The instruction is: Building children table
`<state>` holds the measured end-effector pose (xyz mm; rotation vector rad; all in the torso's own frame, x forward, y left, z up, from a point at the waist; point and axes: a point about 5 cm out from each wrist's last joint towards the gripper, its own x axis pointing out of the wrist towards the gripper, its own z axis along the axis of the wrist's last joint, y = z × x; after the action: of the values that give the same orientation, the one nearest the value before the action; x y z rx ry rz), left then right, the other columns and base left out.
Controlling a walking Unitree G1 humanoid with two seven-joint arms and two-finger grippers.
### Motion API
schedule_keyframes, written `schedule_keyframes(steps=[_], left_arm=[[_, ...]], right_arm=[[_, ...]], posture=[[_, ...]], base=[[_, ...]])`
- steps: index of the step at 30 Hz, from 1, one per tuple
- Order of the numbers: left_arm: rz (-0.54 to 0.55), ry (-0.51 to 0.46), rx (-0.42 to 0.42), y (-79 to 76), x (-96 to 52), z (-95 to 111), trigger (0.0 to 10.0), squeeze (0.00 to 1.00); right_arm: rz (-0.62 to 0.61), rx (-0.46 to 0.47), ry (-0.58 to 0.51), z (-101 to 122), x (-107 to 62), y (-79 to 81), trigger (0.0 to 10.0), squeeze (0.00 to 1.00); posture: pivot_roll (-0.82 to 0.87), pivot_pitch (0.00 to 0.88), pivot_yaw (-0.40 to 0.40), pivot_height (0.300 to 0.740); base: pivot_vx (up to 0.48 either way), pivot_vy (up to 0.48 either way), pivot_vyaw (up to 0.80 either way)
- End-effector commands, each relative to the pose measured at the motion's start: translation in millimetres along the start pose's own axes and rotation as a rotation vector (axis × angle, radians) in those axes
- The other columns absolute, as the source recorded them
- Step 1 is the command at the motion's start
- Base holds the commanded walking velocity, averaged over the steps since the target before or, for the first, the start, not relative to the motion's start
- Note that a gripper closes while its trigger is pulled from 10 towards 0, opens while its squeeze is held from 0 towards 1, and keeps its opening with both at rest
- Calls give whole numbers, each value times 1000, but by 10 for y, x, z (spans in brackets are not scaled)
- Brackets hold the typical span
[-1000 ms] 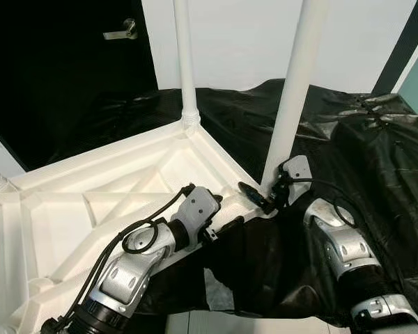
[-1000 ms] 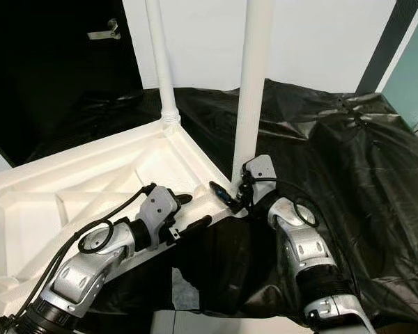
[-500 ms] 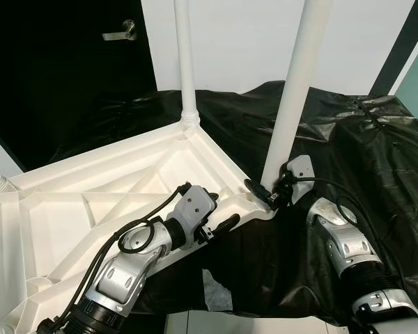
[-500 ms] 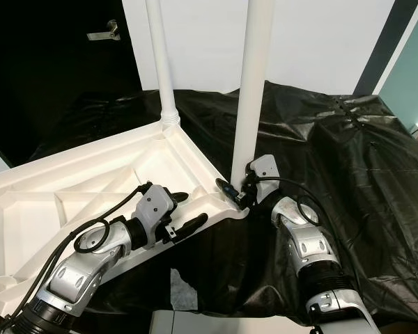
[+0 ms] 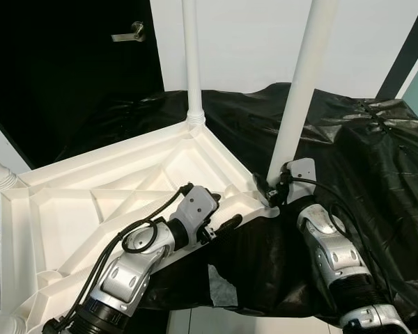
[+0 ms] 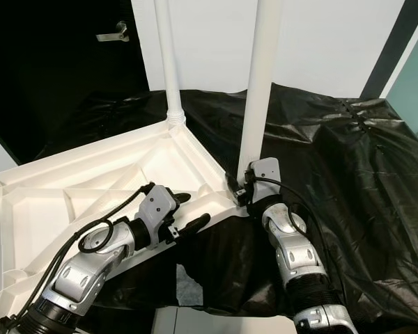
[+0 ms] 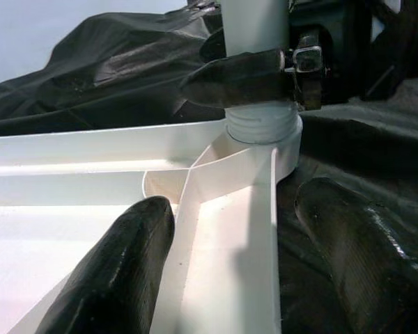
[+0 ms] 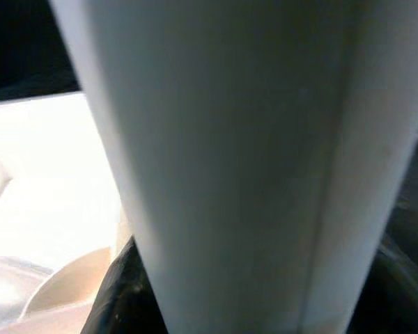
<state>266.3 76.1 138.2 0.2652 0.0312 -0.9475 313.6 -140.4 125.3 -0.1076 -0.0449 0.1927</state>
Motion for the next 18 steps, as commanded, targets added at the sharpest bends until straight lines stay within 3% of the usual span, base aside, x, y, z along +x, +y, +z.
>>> schedule_keyframes(steps=[1, 3, 7, 13, 15, 18], left_arm=[[-30, 0, 6, -15, 8, -4, 10000, 0], [-32, -4, -1, -36, 14, -8, 10000, 0], [-32, -7, -2, -30, 14, 1, 10000, 0], [-36, -9, 5, -14, 22, 19, 10000, 0], [-36, -10, 7, -12, 23, 24, 10000, 0], [-37, -11, 7, -17, 20, 27, 10000, 0]], right_arm=[[-89, -28, 100, -195, -86, -136, 10000, 0], [-230, 22, 109, -212, -146, -34, 10000, 0], [-248, 80, 53, -123, -146, 29, 10000, 0], [-229, 86, 3, -31, -143, 52, 10000, 0], [-212, 79, -14, -9, -143, 46, 10000, 1000], [-185, 79, -27, 6, -152, 20, 10000, 1000]], posture=[[-23, 0, -34, 740], [-17, 0, -35, 740], [-22, 0, -29, 740], [-26, 0, -23, 740], [-26, 0, -23, 740], [-27, 0, -20, 740]], base=[[0, 0, 0], [0, 0, 0], [0, 0, 0], [0, 0, 0], [0, 0, 0], [0, 0, 0]])
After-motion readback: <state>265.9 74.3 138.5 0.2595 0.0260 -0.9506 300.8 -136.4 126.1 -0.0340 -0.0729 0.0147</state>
